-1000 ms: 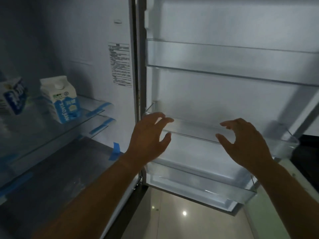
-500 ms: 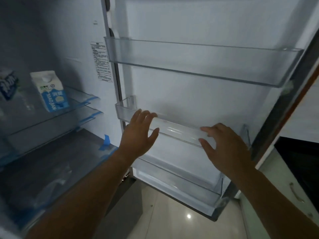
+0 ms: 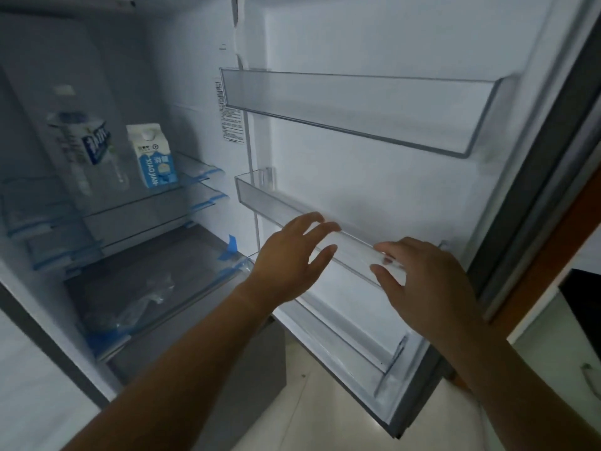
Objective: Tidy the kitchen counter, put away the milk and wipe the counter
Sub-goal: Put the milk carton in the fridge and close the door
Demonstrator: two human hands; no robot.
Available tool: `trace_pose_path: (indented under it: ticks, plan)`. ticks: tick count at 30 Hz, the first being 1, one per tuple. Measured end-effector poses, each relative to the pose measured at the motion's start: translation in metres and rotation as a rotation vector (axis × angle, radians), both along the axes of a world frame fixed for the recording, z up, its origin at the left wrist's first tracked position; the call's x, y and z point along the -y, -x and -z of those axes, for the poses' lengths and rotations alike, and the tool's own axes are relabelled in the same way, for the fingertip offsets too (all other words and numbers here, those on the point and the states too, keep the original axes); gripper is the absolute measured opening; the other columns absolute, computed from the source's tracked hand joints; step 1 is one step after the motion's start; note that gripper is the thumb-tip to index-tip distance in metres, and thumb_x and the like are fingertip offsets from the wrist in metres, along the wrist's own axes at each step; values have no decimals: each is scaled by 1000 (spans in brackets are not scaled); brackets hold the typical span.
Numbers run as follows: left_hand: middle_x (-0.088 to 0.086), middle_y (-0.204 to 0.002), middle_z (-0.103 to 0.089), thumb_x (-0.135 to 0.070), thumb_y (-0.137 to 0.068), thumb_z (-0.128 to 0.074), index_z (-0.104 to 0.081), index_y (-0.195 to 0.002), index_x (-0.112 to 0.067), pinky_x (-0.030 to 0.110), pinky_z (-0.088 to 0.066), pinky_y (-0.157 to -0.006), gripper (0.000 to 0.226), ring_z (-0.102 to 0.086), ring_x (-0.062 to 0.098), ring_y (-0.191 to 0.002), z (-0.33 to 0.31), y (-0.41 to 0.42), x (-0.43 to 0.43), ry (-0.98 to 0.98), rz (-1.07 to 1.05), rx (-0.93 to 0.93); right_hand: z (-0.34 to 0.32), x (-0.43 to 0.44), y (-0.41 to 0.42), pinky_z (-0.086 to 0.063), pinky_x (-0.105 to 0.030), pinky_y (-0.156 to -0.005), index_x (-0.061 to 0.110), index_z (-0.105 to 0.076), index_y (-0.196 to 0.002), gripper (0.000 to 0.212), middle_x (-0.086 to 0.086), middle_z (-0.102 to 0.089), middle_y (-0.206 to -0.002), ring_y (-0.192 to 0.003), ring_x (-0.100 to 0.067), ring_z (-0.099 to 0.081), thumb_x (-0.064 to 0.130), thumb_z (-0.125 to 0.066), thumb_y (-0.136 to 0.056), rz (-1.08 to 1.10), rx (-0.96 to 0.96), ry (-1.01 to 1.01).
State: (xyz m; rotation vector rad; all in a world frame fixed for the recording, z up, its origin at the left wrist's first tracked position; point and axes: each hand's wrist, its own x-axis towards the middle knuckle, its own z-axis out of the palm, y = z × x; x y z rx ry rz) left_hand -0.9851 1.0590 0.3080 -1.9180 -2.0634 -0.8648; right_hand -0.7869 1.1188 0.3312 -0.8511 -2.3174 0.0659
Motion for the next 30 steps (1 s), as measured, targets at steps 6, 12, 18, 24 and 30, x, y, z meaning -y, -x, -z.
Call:
trace_pose_path:
  ticks: [6, 12, 18, 24, 30]
  plan:
    - [-2, -148, -36, -57, -90, -28, -41, -135, -29, 38, -36, -106, 55, -38, 17, -134, 3, 4, 29, 34, -33, 60, 4, 28, 0, -45, -32, -75, 13, -67, -105, 29, -5, -70, -95, -83, -21, -62, 28, -69, -80, -19, -55, -45]
    - [0, -154, -25, -65, -84, -16, -26, -144, -26, 43, -30, -107, 72, -28, 21, -139, 7, 6, 70, 58, -58, 69, 11, 79, -7, -42, -25, -79, 14, -60, -115, 38, -7, -61, -117, -108, -22, -55, 32, -64, -82, -54, -151, -8]
    - [2, -151, -30, -62, -86, -18, -31, -142, -28, 39, -32, -105, 67, -32, 22, -136, 5, -12, 115, 19, -28, 63, 18, 120, -22, -44, -28, -81, 13, -58, -118, 46, -10, -60, -121, -109, -25, -56, 38, -59, -80, -13, -174, -46]
    - [5, -151, -31, -62, -85, -20, -25, -144, -27, 42, -32, -106, 69, -31, 23, -136, 7, -18, 146, 36, -136, 93, 20, 125, -45, -45, -28, -80, 7, -58, -114, 43, -14, -60, -112, -102, -22, -55, 35, -59, -82, -93, -332, -97]
    - [4, -149, -31, -58, -90, -23, -26, -143, -27, 43, -33, -105, 61, -33, 23, -135, 3, -18, 166, 79, -282, 66, 41, 106, -54, -52, -40, -85, -1, -45, -127, 66, -22, -50, -128, -112, -31, -54, 27, -75, -75, -52, -458, 61]
